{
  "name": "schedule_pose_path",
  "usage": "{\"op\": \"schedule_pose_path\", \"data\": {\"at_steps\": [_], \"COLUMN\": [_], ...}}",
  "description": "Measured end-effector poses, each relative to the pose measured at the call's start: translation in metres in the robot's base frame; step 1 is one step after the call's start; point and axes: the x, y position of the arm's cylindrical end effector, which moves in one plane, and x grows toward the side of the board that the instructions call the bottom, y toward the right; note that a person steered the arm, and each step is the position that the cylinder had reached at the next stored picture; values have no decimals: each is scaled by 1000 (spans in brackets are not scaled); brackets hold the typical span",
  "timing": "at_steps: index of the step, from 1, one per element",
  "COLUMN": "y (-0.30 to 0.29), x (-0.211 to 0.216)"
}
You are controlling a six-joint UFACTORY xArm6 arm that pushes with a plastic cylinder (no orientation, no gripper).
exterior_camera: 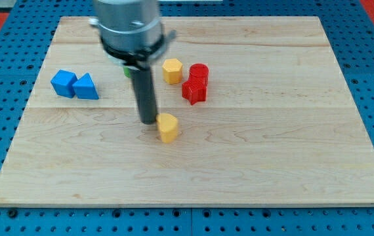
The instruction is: Drag the green circle to the top left of the yellow hexagon
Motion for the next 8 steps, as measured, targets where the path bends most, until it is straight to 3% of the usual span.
{"op": "schedule_pose_path", "data": {"at_steps": [2, 3, 5, 7, 8], "y": [27, 27, -106, -85, -48], "x": [25, 69, -34, -115, -141]}}
